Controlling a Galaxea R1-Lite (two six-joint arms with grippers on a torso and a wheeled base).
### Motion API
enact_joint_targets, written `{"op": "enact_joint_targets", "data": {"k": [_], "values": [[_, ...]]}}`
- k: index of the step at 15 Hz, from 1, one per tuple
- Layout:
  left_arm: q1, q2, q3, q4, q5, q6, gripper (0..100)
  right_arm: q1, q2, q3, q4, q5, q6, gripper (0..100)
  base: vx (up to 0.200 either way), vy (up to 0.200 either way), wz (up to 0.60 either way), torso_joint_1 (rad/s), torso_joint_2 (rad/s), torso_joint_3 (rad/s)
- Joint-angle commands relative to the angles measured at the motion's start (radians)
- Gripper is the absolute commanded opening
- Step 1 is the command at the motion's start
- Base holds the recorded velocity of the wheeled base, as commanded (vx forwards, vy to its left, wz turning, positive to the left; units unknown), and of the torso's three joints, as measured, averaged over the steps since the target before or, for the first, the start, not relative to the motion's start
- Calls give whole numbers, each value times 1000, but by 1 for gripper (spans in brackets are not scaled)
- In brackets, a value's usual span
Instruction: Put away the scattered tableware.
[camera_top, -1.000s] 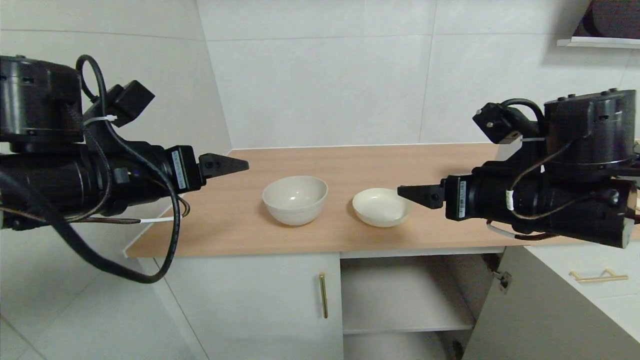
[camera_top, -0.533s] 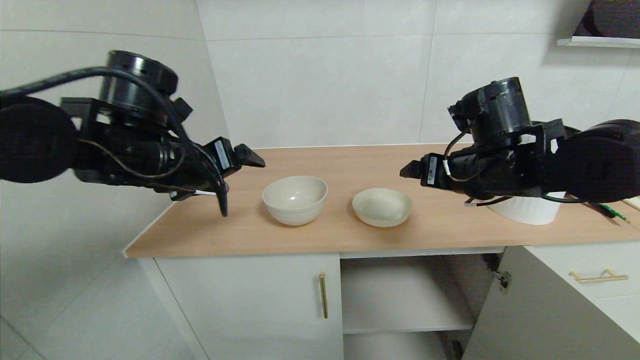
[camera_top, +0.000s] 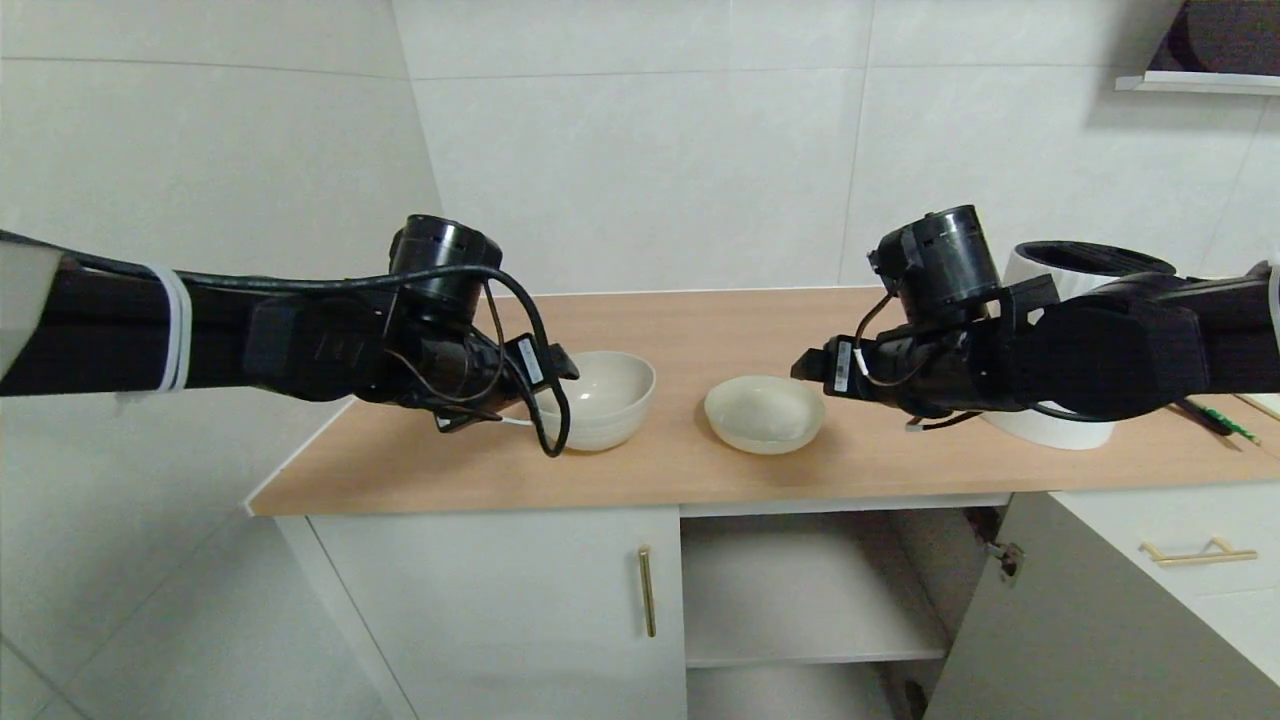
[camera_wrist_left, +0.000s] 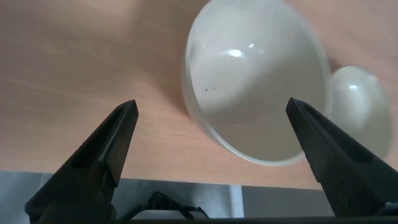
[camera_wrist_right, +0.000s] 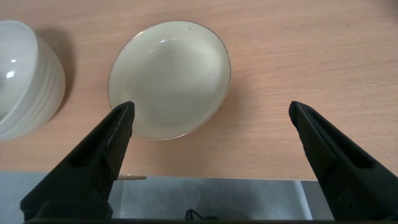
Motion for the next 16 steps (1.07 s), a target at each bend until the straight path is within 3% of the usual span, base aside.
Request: {"op": "enact_joint_targets", "data": {"k": [1, 5, 6, 16], "values": [[-5, 41, -2, -2, 0, 0, 100, 0, 3, 0, 0, 0, 0, 100, 0, 0, 0, 0, 0, 0], [-5, 64, -3, -25, 3, 0, 100, 0, 3, 0, 0, 2, 0, 100, 0, 0, 0, 0, 0, 0], [-5, 61, -3, -25, 3, 0, 0, 0, 3, 0, 0, 2, 0, 100, 0, 0, 0, 0, 0, 0], [-5, -59, 49, -22, -3, 3, 0, -23, 75, -49, 0, 11, -22, 100, 0, 0, 0, 0, 0, 0]]}}
